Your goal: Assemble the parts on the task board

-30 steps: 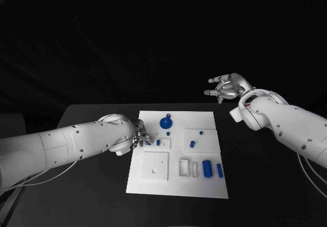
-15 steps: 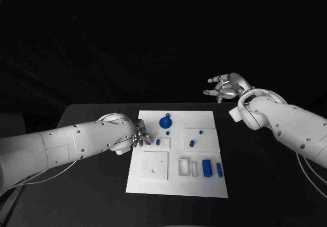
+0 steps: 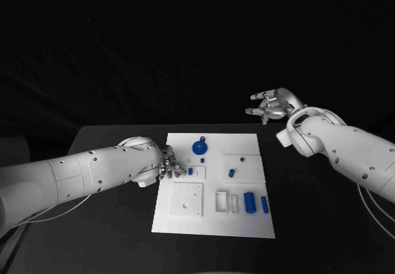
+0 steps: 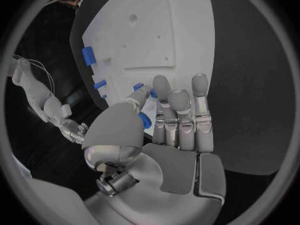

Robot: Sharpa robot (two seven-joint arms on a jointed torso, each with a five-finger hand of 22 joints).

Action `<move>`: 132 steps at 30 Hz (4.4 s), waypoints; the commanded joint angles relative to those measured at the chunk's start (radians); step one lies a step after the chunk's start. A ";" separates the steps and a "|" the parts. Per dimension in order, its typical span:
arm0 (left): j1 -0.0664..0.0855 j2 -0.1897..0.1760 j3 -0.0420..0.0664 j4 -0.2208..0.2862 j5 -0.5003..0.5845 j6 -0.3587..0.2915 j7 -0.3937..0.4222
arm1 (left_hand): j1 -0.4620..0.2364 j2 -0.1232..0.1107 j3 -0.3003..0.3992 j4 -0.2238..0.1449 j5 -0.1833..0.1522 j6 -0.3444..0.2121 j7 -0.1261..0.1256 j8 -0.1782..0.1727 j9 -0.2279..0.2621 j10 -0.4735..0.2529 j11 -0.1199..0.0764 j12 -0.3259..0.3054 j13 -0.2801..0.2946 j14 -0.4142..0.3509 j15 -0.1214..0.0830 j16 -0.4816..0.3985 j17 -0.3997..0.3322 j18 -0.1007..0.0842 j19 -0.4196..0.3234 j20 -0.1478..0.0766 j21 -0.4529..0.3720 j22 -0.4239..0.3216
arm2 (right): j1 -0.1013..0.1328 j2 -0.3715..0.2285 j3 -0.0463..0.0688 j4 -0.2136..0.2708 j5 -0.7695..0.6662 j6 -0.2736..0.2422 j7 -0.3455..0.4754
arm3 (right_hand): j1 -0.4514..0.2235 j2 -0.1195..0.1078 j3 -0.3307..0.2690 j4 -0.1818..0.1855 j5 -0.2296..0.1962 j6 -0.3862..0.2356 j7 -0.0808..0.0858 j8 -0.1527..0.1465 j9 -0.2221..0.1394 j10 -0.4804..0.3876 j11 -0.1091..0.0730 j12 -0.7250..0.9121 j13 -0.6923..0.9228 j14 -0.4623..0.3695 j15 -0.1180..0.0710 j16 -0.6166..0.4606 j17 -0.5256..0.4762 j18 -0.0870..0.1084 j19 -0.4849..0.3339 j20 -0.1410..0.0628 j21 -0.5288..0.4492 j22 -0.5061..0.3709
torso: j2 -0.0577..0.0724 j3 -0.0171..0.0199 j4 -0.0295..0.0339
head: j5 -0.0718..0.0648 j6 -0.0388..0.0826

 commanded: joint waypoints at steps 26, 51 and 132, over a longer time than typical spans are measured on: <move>-0.002 -0.060 0.000 0.054 0.008 0.049 0.016 | 0.058 -0.077 -0.077 0.013 -0.104 -0.192 0.077 -0.001 -0.181 -0.064 0.043 -0.041 0.011 -0.125 0.019 -0.002 -0.044 -0.019 -0.058 0.012 -0.076 0.012 | -0.009 -0.004 0.000 -0.001 -0.004 0.006 0.007 | -0.004 -0.007 0.000 0.014 0.007 -0.018 0.000 -0.003 0.000 -0.007 0.000 0.003 0.000 -0.006 -0.002 0.003 -0.001 0.013 0.003 0.003 -0.003 0.017 | -0.001 -0.0001 0.0013 | -0.005 0.004; 0.032 -0.137 0.059 0.170 -0.105 -0.267 0.391 | 0.348 0.014 -0.030 -0.150 -0.108 -0.144 0.135 -0.052 -0.558 -0.217 0.150 -0.578 -0.288 -0.263 0.120 -0.359 -0.405 0.019 -0.201 0.108 -0.279 -0.159 | -0.018 -0.010 0.000 -0.006 0.002 0.002 0.012 | -0.004 -0.004 0.001 0.013 0.007 -0.007 -0.001 -0.002 0.000 -0.007 0.000 0.003 -0.001 -0.006 -0.002 0.002 -0.001 0.013 0.003 0.003 -0.004 0.018 | 0.002 -0.0001 -0.0011 | -0.013 0.023; -0.075 0.166 0.021 -0.225 -0.421 -0.268 0.596 | 0.327 0.011 0.034 -0.154 -0.156 -0.087 0.128 -0.133 -0.558 -0.273 0.157 -0.624 -0.291 -0.163 0.089 -0.216 -0.320 0.051 -0.093 0.083 -0.249 0.024 | -0.018 0.000 0.001 0.022 0.003 -0.002 0.019 | -0.012 0.003 0.006 0.003 0.008 0.002 -0.002 -0.002 0.001 -0.005 -0.001 0.005 -0.001 -0.003 -0.003 0.003 -0.002 0.012 0.005 0.002 -0.003 0.018 | 0.006 0.0023 -0.0046 | -0.038 0.024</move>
